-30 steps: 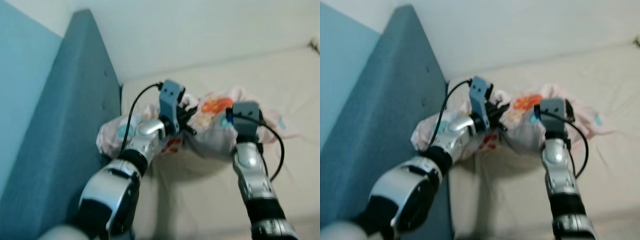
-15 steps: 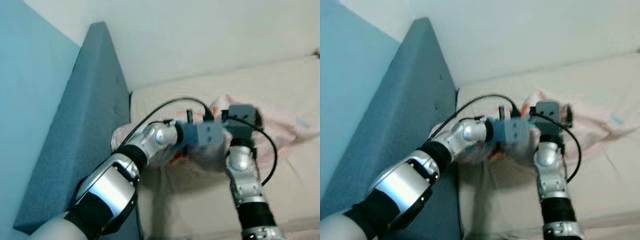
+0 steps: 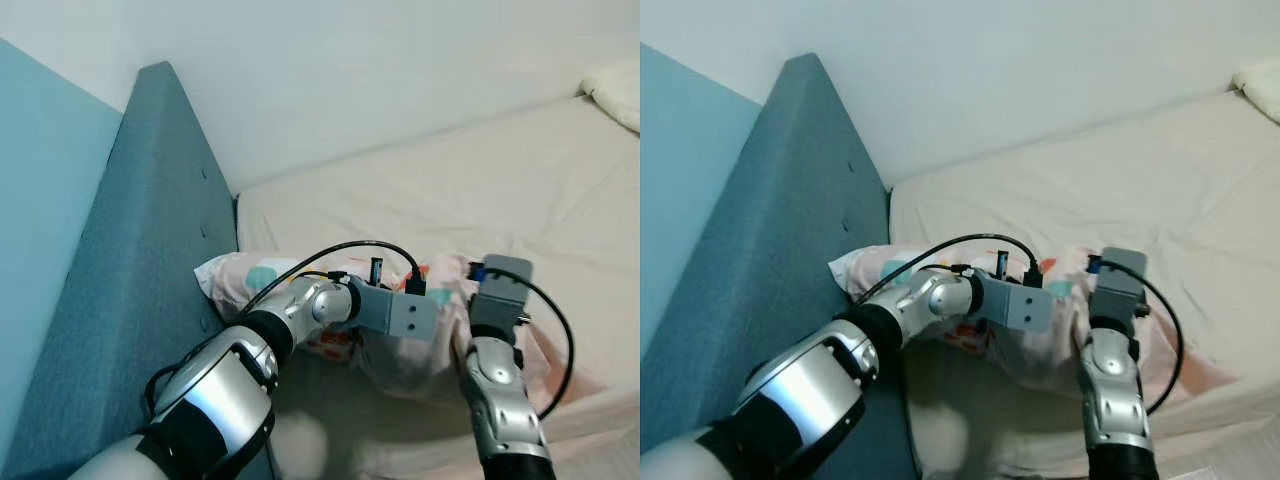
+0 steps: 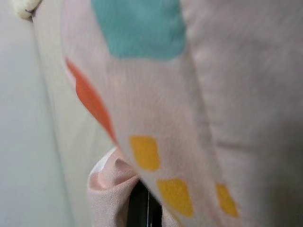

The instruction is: Clean up the room

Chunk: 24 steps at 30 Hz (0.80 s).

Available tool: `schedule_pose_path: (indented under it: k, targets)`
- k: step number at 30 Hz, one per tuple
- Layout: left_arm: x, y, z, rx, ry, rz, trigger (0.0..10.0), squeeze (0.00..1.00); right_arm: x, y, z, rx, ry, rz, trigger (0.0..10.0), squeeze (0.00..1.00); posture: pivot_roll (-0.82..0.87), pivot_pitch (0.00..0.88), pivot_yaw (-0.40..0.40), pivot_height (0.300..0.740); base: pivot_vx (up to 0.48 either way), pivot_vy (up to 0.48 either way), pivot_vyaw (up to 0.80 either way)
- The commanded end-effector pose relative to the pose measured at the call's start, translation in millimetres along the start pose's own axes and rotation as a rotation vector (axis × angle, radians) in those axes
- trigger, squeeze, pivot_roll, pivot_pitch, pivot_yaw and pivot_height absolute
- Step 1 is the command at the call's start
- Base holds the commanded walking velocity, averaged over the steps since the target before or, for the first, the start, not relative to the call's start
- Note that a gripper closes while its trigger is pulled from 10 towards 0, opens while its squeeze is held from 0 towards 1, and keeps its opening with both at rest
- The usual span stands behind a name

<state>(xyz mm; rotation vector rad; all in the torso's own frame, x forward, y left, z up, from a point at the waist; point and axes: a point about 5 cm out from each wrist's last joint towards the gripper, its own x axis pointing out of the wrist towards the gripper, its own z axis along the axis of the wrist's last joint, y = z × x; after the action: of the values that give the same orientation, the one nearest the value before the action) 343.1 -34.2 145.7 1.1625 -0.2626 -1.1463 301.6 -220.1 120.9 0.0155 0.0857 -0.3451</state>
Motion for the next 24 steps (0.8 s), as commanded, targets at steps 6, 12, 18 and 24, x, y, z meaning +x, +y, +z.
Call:
schedule_pose_path:
  k: [6,12,18,24]
  targets:
    - [-15.1,-11.2,-44,-0.055,0.276,0.005,10.0,0.00,-11.5,-31.5,43,0.257,-0.031,0.058,10.0,0.00,-0.31,0.176,0.191,0.740,0.000,0.000,0.00]
    - [-30.9,-3.0,-68,-0.056,0.431,0.057,10.0,0.00,-22.6,-46.9,86,0.521,-0.157,0.157,10.0,0.00,-0.32,0.173,0.196,0.740,0.000,0.000,0.00]
    - [-62.5,12.2,-101,-0.053,0.645,0.102,10.0,0.00,-46.1,-19.0,78,0.617,-0.090,0.416,10.0,0.00,-0.33,0.164,0.198,0.740,0.000,0.000,0.00]
    - [-77.3,25.6,-112,-0.058,0.705,0.192,10.0,0.00,-49.1,-0.7,62,0.590,-0.008,0.444,10.0,0.00,-0.32,0.159,0.197,0.740,0.000,0.000,0.00]
